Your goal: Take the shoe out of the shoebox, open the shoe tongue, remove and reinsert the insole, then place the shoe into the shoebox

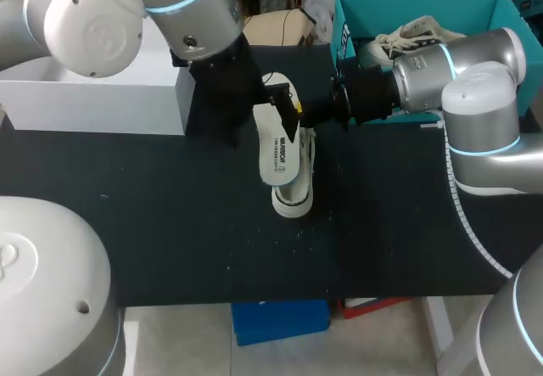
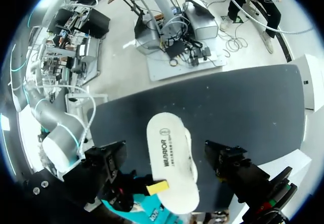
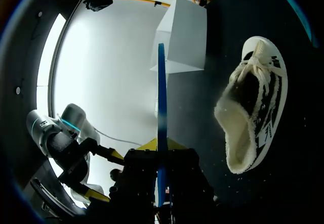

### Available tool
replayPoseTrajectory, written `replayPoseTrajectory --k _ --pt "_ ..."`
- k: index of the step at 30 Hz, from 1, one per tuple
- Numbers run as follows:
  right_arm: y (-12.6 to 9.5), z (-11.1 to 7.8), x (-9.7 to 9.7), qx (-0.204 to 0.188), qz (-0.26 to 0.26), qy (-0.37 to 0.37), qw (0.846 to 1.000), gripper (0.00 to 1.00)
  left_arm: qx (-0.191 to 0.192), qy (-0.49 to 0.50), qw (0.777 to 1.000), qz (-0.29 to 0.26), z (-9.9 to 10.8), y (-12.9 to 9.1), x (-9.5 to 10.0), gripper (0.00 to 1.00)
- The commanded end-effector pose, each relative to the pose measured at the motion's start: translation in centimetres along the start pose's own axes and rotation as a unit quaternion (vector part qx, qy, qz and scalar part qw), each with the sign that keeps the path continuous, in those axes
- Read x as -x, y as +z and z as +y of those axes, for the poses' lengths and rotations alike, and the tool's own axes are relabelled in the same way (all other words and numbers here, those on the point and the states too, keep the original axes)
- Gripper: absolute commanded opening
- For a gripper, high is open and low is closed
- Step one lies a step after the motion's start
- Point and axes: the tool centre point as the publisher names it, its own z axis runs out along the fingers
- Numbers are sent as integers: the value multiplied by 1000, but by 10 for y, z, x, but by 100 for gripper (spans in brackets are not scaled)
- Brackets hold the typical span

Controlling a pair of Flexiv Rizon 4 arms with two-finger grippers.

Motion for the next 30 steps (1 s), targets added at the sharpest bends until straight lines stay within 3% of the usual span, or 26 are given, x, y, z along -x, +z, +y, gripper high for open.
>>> replayPoseTrajectory --k 1,14,30 --pt "1 0 0 0 -1 0 1000 0 -7 2 1000 16 8 4 8 100" --pt "1 0 0 0 -1 0 1000 0 -4 8 1000 23 34 -6 3 100" --pt "1 0 0 0 -1 0 1000 0 5 14 1000 9 112 -22 -21 100"
